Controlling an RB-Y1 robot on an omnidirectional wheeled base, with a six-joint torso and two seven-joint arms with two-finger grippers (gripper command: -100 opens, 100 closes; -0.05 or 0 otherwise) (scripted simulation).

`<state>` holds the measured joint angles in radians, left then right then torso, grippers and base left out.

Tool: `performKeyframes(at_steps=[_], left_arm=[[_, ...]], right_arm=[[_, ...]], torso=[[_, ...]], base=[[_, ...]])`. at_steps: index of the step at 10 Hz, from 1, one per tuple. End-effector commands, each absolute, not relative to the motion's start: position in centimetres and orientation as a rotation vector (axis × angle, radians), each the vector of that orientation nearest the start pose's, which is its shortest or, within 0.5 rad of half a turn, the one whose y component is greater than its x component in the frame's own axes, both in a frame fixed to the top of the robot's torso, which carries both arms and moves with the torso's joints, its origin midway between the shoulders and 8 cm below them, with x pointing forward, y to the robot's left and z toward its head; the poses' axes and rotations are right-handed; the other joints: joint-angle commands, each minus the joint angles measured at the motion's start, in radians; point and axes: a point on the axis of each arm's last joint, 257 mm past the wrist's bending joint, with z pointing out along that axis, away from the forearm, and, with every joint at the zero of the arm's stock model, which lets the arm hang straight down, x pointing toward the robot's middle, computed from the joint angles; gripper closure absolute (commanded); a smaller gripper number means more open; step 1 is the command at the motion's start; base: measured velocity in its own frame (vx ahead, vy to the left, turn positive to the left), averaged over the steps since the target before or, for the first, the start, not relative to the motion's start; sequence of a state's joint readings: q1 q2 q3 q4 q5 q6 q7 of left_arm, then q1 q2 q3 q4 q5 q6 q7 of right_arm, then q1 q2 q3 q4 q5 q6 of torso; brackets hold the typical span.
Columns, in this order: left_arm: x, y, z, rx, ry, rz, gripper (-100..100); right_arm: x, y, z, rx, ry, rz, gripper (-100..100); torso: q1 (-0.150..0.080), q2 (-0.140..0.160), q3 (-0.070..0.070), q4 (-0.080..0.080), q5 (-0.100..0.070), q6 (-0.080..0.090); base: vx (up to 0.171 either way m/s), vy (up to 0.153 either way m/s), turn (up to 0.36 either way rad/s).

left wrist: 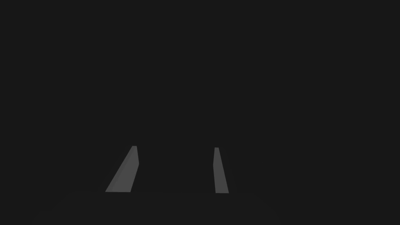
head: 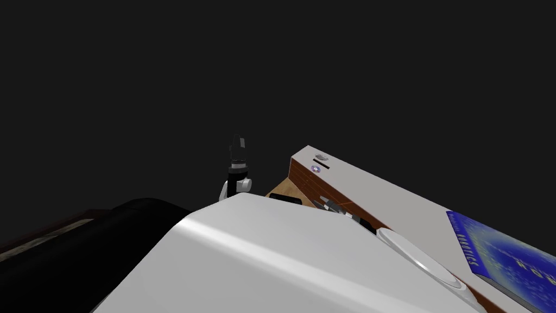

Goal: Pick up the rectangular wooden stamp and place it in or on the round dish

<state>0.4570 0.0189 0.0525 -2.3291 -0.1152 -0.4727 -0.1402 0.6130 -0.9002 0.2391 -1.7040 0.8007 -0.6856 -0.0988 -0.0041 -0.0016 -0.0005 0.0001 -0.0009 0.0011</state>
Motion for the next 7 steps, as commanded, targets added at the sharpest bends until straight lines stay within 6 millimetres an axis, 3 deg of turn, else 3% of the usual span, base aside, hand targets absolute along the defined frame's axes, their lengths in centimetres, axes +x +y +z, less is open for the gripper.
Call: performKeyframes(at_steps=[1, 2, 3, 7], left_arm=[[34.1, 27.4, 5.4, -0.467, 0.672, -1.069, 0], [34.1, 27.4, 5.4, -0.467, 0.672, -1.069, 0], [34.1, 27.4, 5.4, -0.467, 0.672, -1.069, 0], [34.1, 27.4, 5.4, -0.467, 0.672, -1.069, 0]], right_arm=[[21.8, -25.5, -37.2, -0.351, 2.166, 0.861, -100], [21.8, -25.5, -37.2, -0.351, 2.166, 0.861, -100], [21.8, -26.9, -38.0, -0.379, 2.194, 0.833, -100], [21.8, -26.9, -38.0, -0.379, 2.194, 0.833, -100]], torso=[[0.000, 0.000, 0.000, 0.000, 0.000, 0.000], [0.000, 0.000, 0.000, 0.000, 0.000, 0.000], [0.001, 0.001, 0.001, 0.000, 0.000, 0.000], [0.000, 0.000, 0.000, 0.000, 0.000, 0.000]], base=[[0.001, -0.018, 0.011], [-0.014, -0.005, 0.052], [-0.037, 0.019, 0.142], [-0.005, -0.010, 0.029]])
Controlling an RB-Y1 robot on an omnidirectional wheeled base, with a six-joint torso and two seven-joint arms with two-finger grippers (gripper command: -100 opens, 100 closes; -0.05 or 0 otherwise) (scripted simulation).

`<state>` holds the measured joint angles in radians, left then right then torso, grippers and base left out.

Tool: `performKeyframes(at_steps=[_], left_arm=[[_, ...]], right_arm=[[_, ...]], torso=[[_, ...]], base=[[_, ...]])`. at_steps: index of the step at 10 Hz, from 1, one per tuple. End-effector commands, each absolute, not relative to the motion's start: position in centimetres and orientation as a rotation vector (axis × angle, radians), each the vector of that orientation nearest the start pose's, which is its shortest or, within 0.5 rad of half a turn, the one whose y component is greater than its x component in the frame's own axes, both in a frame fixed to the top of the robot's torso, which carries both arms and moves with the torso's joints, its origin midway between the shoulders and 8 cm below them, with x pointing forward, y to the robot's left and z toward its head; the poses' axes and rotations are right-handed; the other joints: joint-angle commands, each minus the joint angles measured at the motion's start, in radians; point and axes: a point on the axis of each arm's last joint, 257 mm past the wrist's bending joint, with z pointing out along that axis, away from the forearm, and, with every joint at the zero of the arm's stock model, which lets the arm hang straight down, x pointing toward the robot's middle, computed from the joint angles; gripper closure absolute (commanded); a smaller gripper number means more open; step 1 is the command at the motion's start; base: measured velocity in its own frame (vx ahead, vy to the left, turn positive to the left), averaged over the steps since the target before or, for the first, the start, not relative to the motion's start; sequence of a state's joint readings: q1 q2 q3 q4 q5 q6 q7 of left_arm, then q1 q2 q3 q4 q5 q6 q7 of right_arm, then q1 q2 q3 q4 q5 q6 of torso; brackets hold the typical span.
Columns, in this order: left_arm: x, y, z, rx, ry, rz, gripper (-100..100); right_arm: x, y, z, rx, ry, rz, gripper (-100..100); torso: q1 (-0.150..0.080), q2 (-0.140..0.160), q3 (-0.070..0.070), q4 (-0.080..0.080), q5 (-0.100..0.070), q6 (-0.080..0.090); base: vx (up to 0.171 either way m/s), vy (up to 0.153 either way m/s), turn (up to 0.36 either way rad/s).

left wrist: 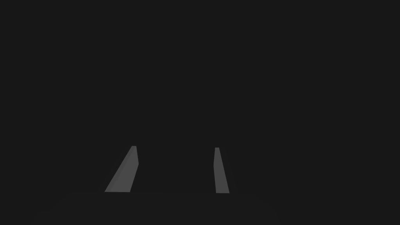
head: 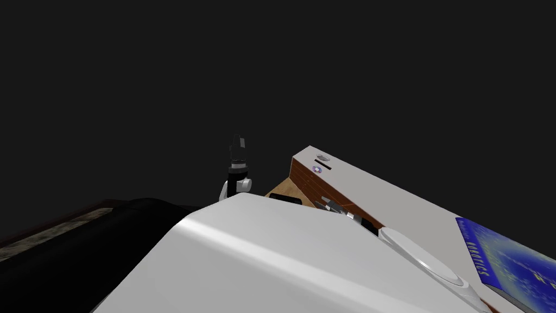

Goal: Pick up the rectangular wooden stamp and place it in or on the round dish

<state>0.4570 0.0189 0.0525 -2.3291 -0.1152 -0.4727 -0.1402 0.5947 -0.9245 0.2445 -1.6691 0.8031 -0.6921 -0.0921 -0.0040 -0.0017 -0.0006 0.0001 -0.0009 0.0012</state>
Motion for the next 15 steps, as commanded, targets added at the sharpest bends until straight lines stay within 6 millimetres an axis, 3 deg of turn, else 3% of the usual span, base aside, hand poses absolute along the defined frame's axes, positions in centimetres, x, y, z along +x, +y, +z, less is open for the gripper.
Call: performKeyframes(at_steps=[1, 3, 4, 8, 9, 15], left_arm=[[34.1, 27.4, 5.4, -0.467, 0.672, -1.069, 0], [34.1, 27.4, 5.4, -0.467, 0.672, -1.069, 0], [34.1, 27.4, 5.4, -0.467, 0.672, -1.069, 0], [34.1, 27.4, 5.4, -0.467, 0.672, -1.069, 0], [34.1, 27.4, 5.4, -0.467, 0.672, -1.069, 0], [34.1, 27.4, 5.4, -0.467, 0.672, -1.069, 0]], right_arm=[[21.8, -26.9, -38.0, -0.379, 2.194, 0.833, -100], [21.8, -26.9, -38.0, -0.379, 2.194, 0.833, -100], [21.8, -28.4, -38.7, -0.404, 2.224, 0.803, -100], [21.8, -28.4, -38.7, -0.404, 2.224, 0.803, -100], [21.7, -30.0, -39.5, -0.427, 2.255, 0.772, -100], [21.7, -30.0, -39.5, -0.427, 2.255, 0.772, -100]], torso=[[0.000, 0.000, 0.000, 0.000, 0.000, 0.000], [0.001, 0.001, 0.000, 0.000, 0.000, 0.000], [0.001, 0.000, 0.000, 0.000, 0.000, 0.000], [0.001, 0.001, 0.000, 0.000, 0.000, 0.000], [0.001, 0.001, 0.000, 0.000, 0.000, 0.000], [0.001, 0.000, 0.000, 0.000, 0.000, 0.000]], base=[[0.000, -0.020, 0.010], [-0.002, -0.009, 0.020], [-0.023, 0.008, 0.102], [-0.011, -0.002, 0.056], [-0.022, 0.005, 0.090], [-0.006, -0.008, 0.042]])
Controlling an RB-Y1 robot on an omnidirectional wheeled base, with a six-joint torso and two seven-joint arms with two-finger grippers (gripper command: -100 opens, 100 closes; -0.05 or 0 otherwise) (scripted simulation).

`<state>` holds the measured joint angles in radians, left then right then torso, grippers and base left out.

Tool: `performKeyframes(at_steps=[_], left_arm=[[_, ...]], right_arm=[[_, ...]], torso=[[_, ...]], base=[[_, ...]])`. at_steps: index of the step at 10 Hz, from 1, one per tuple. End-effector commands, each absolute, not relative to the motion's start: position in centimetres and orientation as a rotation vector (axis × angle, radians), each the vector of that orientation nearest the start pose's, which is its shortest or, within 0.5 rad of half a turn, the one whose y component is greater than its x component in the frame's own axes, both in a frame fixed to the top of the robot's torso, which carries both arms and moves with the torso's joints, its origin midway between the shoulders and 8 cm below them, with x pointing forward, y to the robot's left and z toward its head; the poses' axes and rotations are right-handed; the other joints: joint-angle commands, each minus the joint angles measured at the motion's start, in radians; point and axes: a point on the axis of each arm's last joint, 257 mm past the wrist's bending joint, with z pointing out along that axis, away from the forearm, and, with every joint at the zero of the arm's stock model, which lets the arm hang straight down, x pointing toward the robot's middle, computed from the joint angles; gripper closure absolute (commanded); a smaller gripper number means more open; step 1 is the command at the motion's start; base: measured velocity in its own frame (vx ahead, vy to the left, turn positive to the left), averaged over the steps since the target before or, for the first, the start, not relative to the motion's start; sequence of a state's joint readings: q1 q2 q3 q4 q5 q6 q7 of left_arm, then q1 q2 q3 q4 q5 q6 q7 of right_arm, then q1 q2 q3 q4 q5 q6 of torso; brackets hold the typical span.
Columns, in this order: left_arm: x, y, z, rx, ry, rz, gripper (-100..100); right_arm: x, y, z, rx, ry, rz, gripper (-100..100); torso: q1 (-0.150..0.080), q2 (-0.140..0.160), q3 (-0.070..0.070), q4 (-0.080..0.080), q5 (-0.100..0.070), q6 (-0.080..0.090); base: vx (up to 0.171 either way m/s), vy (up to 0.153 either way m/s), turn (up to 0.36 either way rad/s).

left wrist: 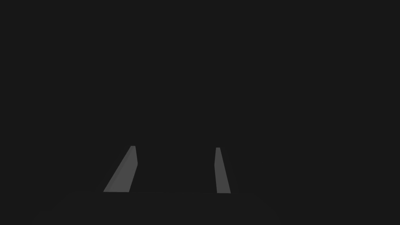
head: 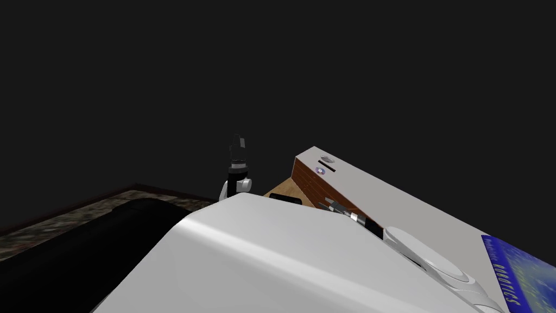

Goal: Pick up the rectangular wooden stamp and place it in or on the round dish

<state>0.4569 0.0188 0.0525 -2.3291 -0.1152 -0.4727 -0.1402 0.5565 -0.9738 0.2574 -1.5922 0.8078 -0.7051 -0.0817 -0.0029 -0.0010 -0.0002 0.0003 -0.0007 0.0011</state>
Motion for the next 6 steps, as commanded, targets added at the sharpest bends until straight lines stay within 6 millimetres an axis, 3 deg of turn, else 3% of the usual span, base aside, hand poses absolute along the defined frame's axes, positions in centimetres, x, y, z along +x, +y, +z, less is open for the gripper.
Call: performKeyframes(at_steps=[1, 6], left_arm=[[34.07, 27.42, 5.42, -0.467, 0.672, -1.069, 0], [34.07, 27.43, 5.42, -0.467, 0.672, -1.069, 0]], right_arm=[[21.65, -31.75, -40.18, -0.447, 2.287, 0.738, -100], [21.65, -31.75, -40.18, -0.447, 2.287, 0.738, -100]], torso=[[0.000, 0.000, 0.000, 0.000, 0.000, 0.000], [-0.001, -0.001, 0.000, 0.000, 0.000, 0.000]], base=[[-0.025, 0.008, 0.116], [-0.006, -0.011, 0.036]])
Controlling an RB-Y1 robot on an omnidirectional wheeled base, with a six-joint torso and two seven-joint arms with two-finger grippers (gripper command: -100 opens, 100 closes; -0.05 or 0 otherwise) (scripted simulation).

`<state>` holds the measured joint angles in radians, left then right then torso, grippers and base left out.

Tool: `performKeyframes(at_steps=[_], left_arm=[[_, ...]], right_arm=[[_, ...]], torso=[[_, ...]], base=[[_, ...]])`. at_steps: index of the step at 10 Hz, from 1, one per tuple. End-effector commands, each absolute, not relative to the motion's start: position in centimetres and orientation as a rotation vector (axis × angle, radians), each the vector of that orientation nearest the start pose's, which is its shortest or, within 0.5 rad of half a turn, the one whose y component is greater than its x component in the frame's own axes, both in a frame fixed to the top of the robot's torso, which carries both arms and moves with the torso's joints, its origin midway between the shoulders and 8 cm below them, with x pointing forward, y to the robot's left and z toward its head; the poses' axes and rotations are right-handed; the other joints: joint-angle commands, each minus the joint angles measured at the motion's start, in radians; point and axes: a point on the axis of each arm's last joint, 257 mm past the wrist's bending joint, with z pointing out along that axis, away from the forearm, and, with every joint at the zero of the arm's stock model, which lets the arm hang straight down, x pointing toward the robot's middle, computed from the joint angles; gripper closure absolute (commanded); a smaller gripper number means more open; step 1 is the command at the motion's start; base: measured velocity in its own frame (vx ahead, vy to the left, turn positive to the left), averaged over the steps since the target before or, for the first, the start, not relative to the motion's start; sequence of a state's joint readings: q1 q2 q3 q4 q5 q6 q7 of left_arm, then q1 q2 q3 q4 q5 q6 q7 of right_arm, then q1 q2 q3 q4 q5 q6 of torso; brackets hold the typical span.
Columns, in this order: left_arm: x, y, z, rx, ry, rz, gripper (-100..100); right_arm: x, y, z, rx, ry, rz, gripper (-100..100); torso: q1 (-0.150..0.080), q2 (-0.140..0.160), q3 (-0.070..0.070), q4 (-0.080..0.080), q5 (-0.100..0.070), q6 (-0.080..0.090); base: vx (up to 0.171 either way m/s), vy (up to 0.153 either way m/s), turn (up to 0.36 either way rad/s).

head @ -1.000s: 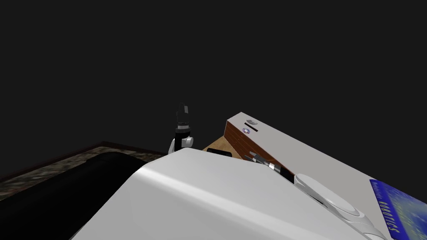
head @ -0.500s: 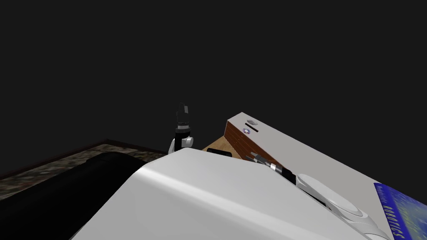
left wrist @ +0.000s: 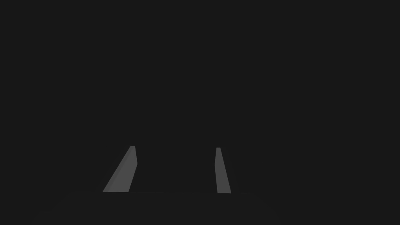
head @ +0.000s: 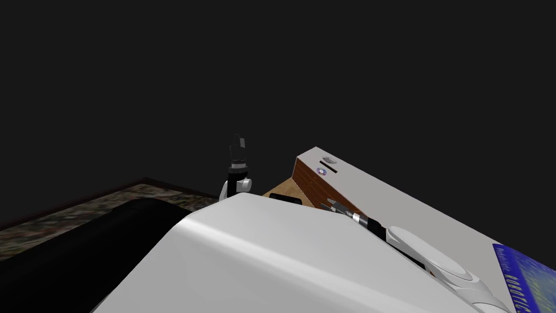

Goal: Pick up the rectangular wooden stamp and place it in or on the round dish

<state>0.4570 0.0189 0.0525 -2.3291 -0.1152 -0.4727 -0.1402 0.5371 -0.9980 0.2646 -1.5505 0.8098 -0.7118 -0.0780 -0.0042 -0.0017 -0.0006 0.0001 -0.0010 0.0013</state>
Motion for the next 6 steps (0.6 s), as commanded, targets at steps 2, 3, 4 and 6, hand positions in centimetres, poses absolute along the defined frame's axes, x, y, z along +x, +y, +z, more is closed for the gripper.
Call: performKeyframes(at_steps=[2, 3, 4, 6], left_arm=[[34.1, 27.4, 5.4, -0.467, 0.672, -1.069, 0], [34.1, 27.4, 5.4, -0.467, 0.672, -1.069, 0], [34.1, 27.4, 5.4, -0.467, 0.672, -1.069, 0], [34.1, 27.4, 5.4, -0.467, 0.672, -1.069, 0]], right_arm=[[21.7, -31.7, -40.2, -0.447, 2.287, 0.738, -100], [21.7, -31.7, -40.2, -0.447, 2.287, 0.738, -100], [21.6, -33.6, -40.8, -0.463, 2.321, 0.703, -100], [21.6, -33.6, -40.8, -0.463, 2.321, 0.703, -100]], torso=[[0.001, 0.000, 0.000, 0.000, 0.000, 0.000], [0.001, 0.001, 0.000, 0.000, 0.000, 0.000], [0.001, 0.000, 0.000, 0.000, 0.000, 0.000], [0.002, 0.002, 0.001, 0.000, 0.000, 0.000]], base=[[-0.003, -0.008, 0.027], [0.000, -0.011, 0.015], [-0.023, 0.009, 0.096], [-0.019, 0.003, 0.077]])
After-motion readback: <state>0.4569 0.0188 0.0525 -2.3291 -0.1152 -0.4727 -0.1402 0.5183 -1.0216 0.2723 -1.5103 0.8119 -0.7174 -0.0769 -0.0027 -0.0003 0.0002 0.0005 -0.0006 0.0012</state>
